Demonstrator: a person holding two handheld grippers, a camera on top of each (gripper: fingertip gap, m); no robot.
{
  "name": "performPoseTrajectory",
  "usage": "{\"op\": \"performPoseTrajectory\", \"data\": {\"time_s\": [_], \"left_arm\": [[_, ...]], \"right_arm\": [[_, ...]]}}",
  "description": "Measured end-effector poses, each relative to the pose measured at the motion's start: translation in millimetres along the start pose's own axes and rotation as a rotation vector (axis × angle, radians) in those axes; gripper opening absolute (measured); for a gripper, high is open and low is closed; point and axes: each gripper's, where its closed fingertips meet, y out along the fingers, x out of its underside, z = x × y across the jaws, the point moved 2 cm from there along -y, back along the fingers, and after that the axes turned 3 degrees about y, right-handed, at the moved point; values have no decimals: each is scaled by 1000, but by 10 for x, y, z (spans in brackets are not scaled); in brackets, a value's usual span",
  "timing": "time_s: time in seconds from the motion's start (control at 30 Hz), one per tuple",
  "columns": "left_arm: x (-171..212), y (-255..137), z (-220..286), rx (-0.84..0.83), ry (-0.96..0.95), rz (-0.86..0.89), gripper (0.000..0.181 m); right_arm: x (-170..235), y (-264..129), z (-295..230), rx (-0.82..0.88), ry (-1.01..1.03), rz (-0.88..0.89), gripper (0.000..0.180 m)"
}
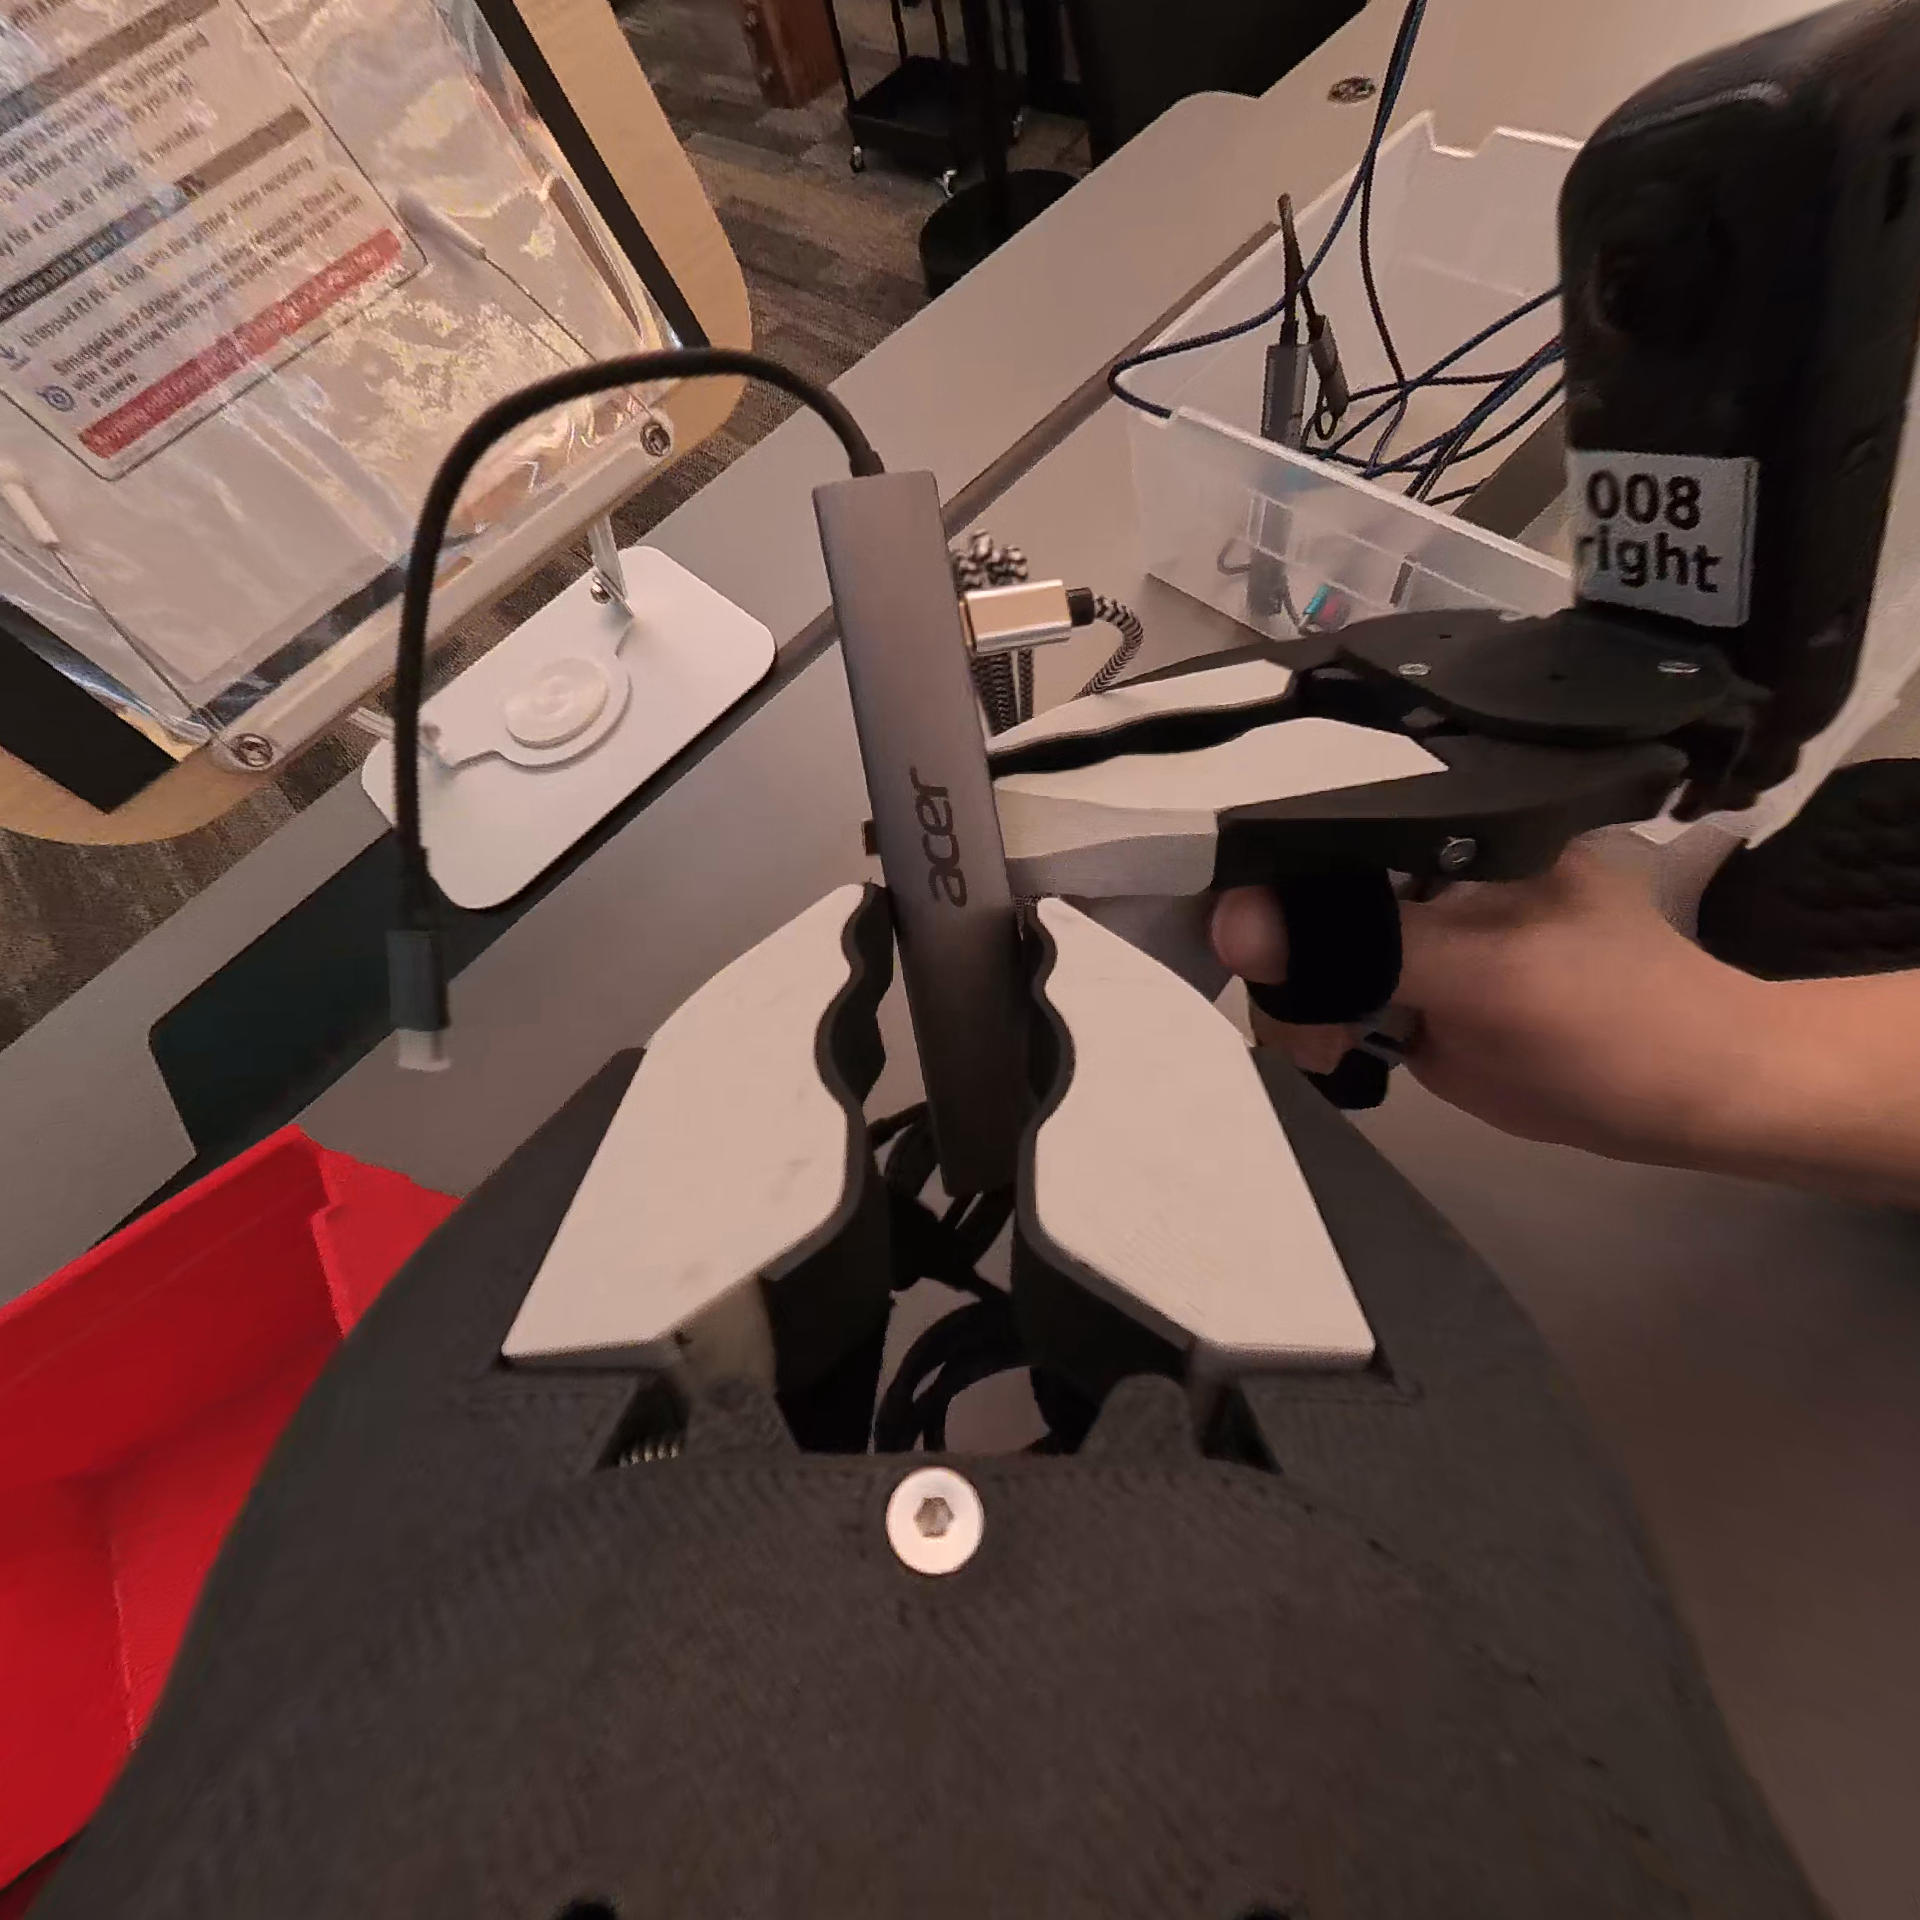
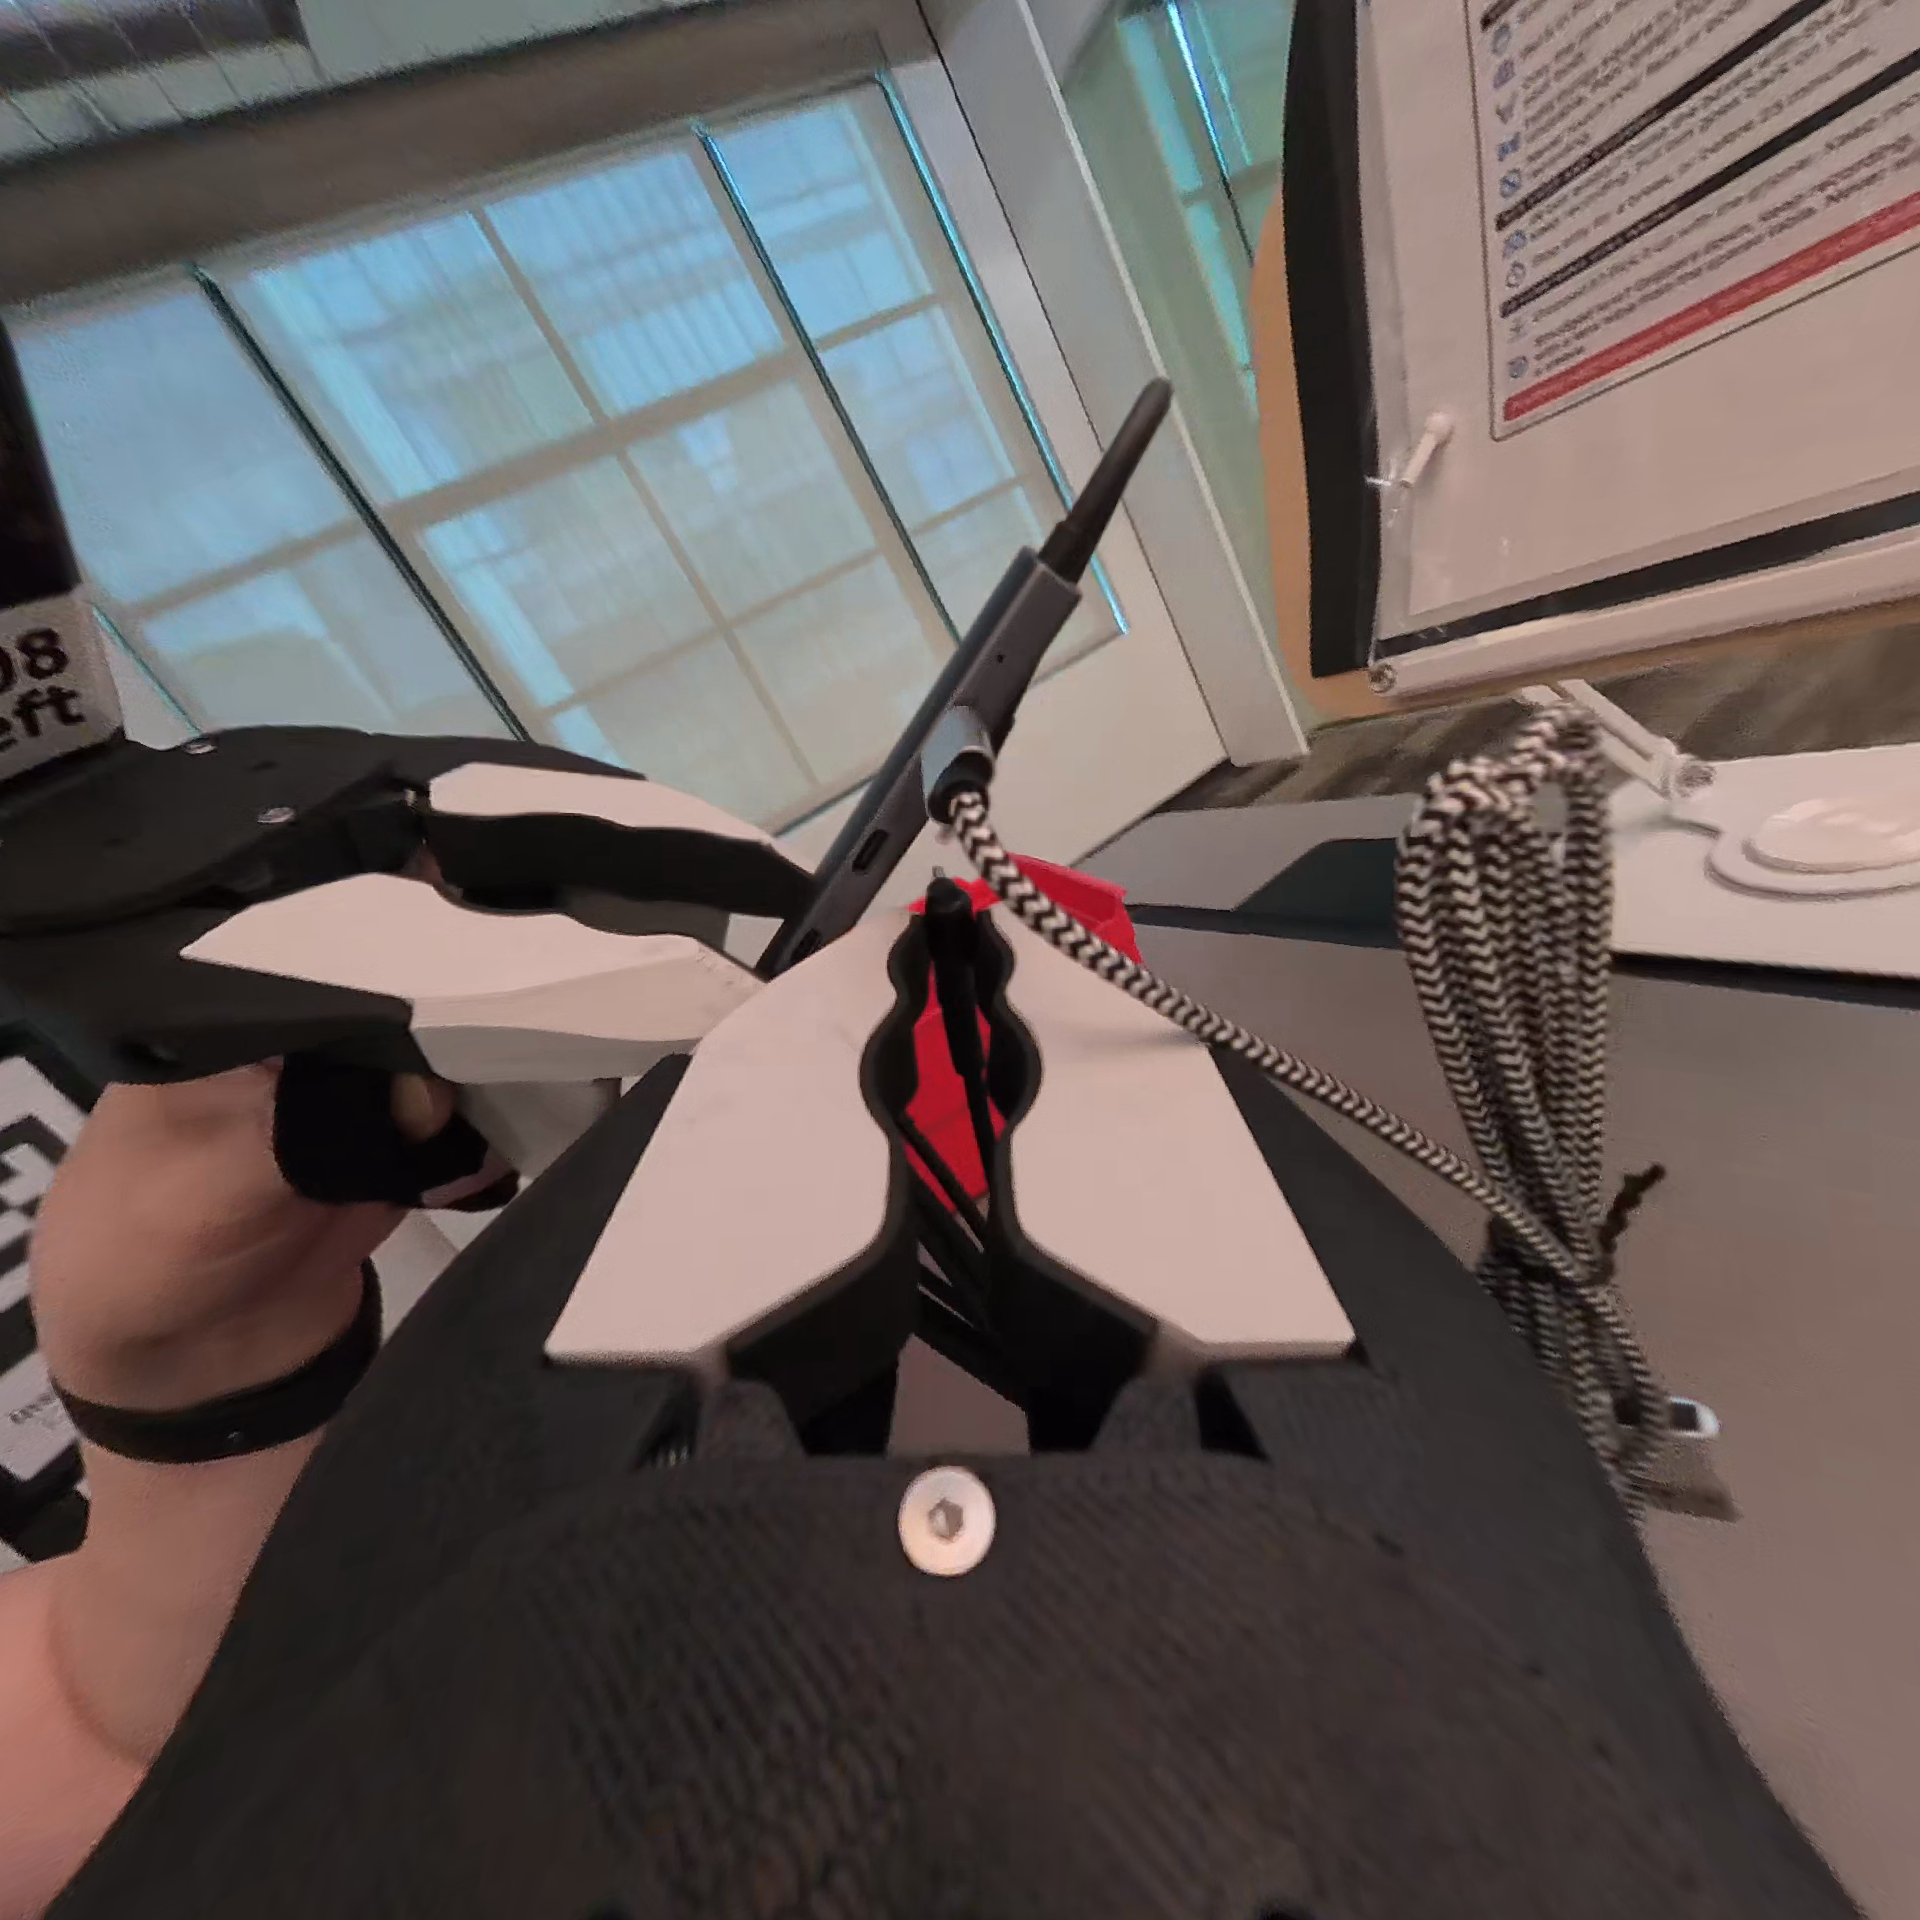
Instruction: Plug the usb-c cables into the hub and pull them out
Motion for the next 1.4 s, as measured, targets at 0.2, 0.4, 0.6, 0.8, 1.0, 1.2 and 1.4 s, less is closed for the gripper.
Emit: {"op": "performPoseTrajectory", "data": {"time_s": [0.2, 0.4, 0.6, 0.8, 1.0, 1.2, 1.4], "left_arm": [[-46, -22, 93, -19, 31, 21, 23], [-112, -97, 197, -79, 122, 57, 24], [-58, -76, 260, -89, 127, 36, 24], [110, 58, 227, -73, 138, -58, 25], [280, 251, 270, -20, 168, -144, 24], [292, 314, 259, 33, 123, -122, 23], [270, 368, 189, 103, 60, -80, 21]], "right_arm": [[66, 12, -3, -52, 137, 48, 8], [8, -25, -97, -230, 259, 137, 8], [-65, -93, -161, -278, 189, 212, 8], [-205, -170, -141, -266, 125, 243, 8], [-202, -169, -92, -235, 106, 225, 8], [-213, -156, -26, -213, 160, 211, 8], [-172, -108, 74, -147, 168, 119, 8]]}}
